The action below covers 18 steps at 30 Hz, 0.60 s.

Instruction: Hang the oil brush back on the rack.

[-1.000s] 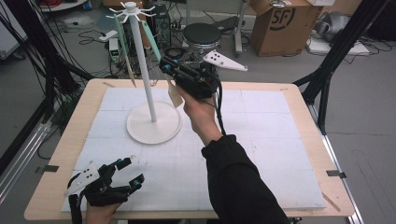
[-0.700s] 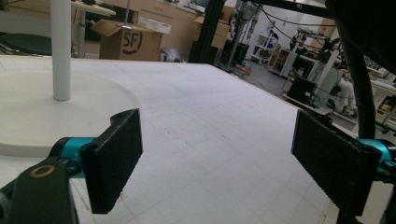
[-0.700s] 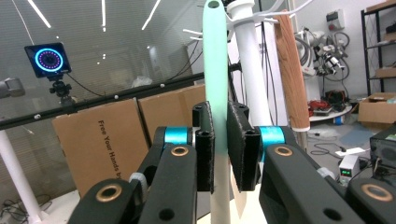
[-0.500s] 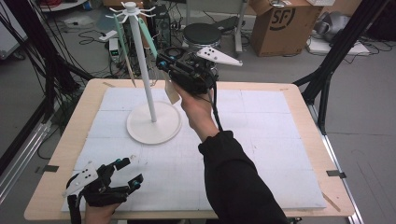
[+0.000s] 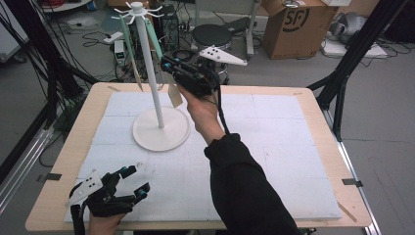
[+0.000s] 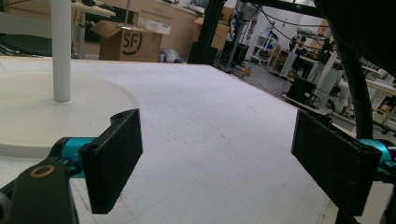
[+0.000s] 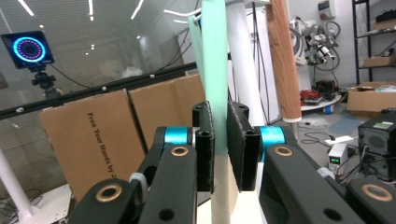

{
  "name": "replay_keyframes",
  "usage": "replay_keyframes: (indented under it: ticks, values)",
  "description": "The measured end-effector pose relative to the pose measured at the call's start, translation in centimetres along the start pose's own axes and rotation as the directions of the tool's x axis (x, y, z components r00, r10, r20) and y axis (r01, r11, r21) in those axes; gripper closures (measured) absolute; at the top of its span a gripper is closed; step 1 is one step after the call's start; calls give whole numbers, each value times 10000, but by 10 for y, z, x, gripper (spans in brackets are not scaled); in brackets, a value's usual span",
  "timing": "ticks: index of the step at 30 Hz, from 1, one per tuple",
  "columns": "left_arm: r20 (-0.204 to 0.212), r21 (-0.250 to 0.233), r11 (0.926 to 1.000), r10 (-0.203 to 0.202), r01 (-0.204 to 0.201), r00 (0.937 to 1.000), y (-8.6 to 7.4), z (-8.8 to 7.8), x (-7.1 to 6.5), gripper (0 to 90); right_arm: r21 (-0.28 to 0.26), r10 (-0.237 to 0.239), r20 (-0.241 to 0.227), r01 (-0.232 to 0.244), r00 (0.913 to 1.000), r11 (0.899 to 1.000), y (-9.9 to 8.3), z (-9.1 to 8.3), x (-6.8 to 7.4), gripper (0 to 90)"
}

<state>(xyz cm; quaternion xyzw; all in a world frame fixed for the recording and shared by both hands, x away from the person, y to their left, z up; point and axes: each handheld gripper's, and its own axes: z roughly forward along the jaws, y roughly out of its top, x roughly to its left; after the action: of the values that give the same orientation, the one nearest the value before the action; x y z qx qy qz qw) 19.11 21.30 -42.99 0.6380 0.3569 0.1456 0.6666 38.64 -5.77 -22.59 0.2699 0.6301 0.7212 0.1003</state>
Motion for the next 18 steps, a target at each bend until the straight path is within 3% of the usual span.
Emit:
replay_keyframes:
  ticks: [7, 14, 15, 17, 18]
  values:
    - [-8, -40, 10000, -19, 19, 10000, 0, -1, 1, 170, 217, -52, 47, 50, 10000, 9998, -1, 11, 1, 820]
    - [-3, -44, 10000, 9, -9, 10000, 0, -3, 0, 170, 384, 358, 104, -362, 9993, 9986, -4, 13, 1, 806]
    - [8, -30, 10000, 25, -25, 10000, 0, -3, -1, 170, 377, 442, 133, -447, 9989, 9983, -4, 13, 1, 793]
    - [-1, -2, 10000, -10, 10, 10000, 0, -2, -1, 170, 525, 732, -57, -728, 9973, 9960, -5, 13, -1, 644]
    - [-6, 8, 10000, 37, -37, 10000, 0, -2, -1, 170, 621, 824, -103, -817, 9965, 9947, -6, 13, -2, 619]
